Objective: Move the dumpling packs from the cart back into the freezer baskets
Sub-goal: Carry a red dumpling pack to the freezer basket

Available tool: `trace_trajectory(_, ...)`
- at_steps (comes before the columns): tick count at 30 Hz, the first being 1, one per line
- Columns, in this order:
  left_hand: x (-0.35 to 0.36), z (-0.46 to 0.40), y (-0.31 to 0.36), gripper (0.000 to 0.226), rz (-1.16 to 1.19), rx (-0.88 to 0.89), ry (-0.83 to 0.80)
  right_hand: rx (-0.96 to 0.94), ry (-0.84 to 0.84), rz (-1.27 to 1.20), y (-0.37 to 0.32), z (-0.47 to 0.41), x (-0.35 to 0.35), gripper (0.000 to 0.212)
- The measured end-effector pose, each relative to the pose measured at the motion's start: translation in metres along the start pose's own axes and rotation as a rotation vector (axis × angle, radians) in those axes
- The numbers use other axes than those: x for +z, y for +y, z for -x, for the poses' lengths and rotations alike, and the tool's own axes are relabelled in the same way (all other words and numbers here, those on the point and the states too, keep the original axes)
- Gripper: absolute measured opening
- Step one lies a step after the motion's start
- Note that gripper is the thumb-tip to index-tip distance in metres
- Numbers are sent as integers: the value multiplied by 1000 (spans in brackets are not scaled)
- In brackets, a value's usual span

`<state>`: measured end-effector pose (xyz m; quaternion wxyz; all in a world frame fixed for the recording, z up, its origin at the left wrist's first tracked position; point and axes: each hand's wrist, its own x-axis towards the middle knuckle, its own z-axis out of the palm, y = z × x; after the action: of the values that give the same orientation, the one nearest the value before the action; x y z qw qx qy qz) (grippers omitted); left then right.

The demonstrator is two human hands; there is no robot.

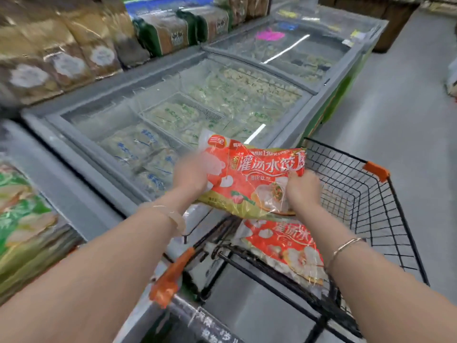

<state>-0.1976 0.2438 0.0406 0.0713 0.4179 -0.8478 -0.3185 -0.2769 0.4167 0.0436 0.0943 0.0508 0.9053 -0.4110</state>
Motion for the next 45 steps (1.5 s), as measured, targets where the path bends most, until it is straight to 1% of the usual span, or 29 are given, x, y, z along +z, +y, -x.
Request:
trace_trajectory(5, -95, 12, -84, 41, -10, -117, 189, -217, -168, 40, -75, 70, 55, 38)
trace_trajectory(8, -144, 33, -138, 38, -64, -187, 235, -288, -237, 24, -102, 118, 96, 37)
trace_trajectory(11, -197, 68, -212, 37, -82, -284, 311, -377, -317, 61, -125, 190, 146, 41)
trace_trajectory(15, -250, 110, -304, 37, -90, -405, 331, -444, -392, 108, -135, 280, 202, 42)
trace_trajectory(19, -295, 158, -392, 38, -110, -452, 356, -491, -489, 138, -134, 371, 256, 40)
trace_trajectory(21, -309, 177, -421, 37, -53, -516, 389, -493, -515, 150, -132, 405, 274, 38)
trace_trajectory(22, -313, 185, -434, 37, 18, -548, 406, -482, -530, 162, -130, 419, 282, 38)
trace_trajectory(24, -320, 200, -461, 35, 131, -614, 434, -467, -573, 190, -125, 445, 298, 38)
trace_trajectory(26, -323, 212, -484, 32, 218, -675, 424, -457, -622, 228, -119, 465, 315, 37)
trace_trajectory(29, -317, 228, -507, 32, 251, -746, 420, -446, -698, 284, -108, 482, 338, 38)
trace_trajectory(35, -280, 245, -573, 33, 209, -963, 342, -364, -898, 375, -70, 505, 397, 29)
trace_trajectory(38, -252, 253, -613, 32, 171, -1072, 267, -351, -963, 479, -45, 517, 423, 36)
trace_trajectory(42, -223, 259, -652, 33, 108, -1174, 168, -352, -1006, 611, -14, 526, 460, 33)
trace_trajectory(45, -206, 255, -667, 33, 109, -1207, 117, -352, -977, 711, 0, 528, 481, 29)
